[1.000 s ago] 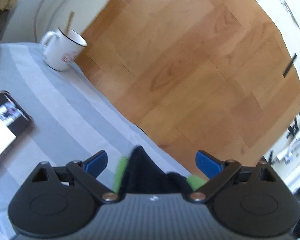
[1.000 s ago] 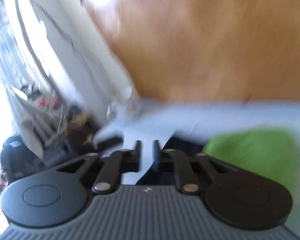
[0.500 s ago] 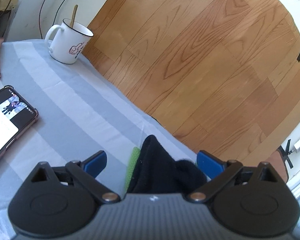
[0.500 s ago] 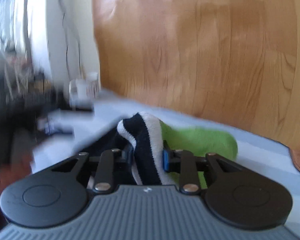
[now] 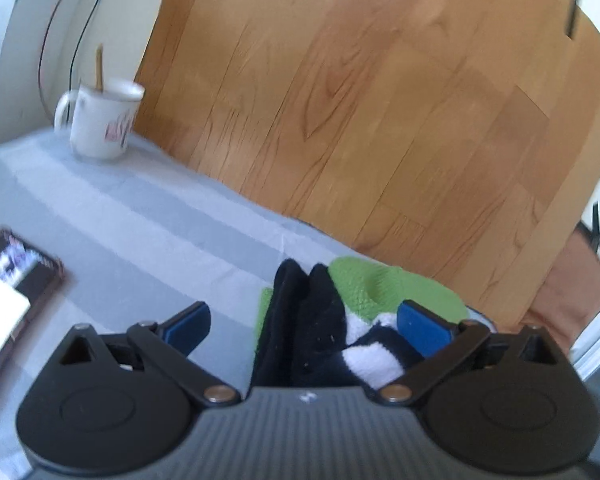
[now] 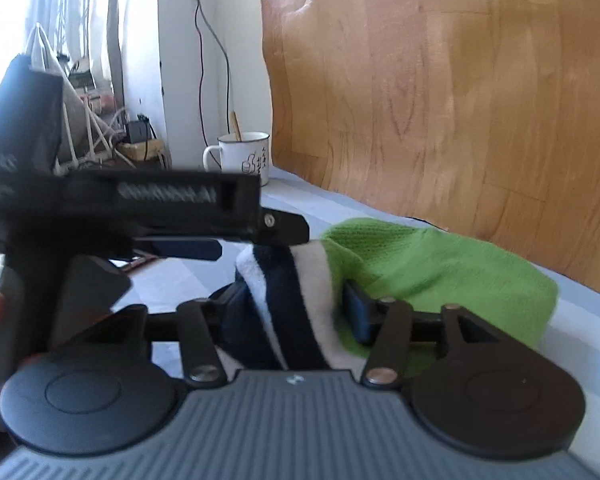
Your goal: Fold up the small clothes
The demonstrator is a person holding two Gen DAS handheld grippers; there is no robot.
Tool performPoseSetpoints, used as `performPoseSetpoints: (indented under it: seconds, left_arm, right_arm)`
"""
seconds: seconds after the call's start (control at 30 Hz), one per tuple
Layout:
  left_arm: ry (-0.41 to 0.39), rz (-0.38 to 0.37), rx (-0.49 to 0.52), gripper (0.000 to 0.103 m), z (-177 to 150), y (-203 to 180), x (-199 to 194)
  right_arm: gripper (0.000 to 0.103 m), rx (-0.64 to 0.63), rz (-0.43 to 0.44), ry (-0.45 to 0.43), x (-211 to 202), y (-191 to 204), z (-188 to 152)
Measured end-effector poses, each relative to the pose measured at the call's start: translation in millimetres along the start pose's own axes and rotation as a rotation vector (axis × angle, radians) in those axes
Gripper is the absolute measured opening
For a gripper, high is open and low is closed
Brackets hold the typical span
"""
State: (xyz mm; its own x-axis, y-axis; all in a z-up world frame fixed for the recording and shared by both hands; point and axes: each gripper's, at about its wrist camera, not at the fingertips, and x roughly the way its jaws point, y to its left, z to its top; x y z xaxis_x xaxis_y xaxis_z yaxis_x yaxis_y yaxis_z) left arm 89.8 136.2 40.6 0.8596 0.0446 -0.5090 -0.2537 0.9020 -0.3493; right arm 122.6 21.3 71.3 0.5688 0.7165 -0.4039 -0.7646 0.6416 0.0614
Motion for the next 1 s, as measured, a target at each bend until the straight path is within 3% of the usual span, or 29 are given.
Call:
performPoseSetpoints:
  seconds: [0.1,0.2,0.37,0.5,0.57,0.73,1.0]
  left_arm:
    - [-0.027,0.041,0.051,0.103,-2.8,-7.4,-2.9]
    - [-0.034,0.103,0.097,0.103,-5.5,-14.6,0.0]
    - [-0.058,0.166,0.166,0.103,-10.1,-22.8,-0.5]
    - [-0.061,0.173,0.178,0.103,-10.8,-22.2,1.0]
    - [-0.053,0.167,0.168,0.103,-10.1,-20.4,2.1]
    - [-0.036,0.154,0.151,0.103,-9.4,-16.7,4.1]
    - [-0.019,0.15,0.149,0.103,-9.5,-15.9,6.4]
  right_arm:
    - [0.06,0.065,0.022,-0.048,-26.7,-5.5,-5.9]
    - [0.069,0.177,0.022,-0.102,-46.2,-18.2,-3.1]
    - [0.071,0.446,-0.027,-0.136,-68.7,-56.6,-17.2]
    - [0.072,0.625,-0.037,-0.115,-73.9,-76.2,-30.8]
    - [0.078,0.675,-0.034,-0.108,-75.1,-79.5,-36.7]
    - [0.086,0.77,-0.019,-0.076,-64.2,-90.5,-41.1]
    - [0.089,0.888,0.009,-0.042,-49.5,-104.0,-48.7]
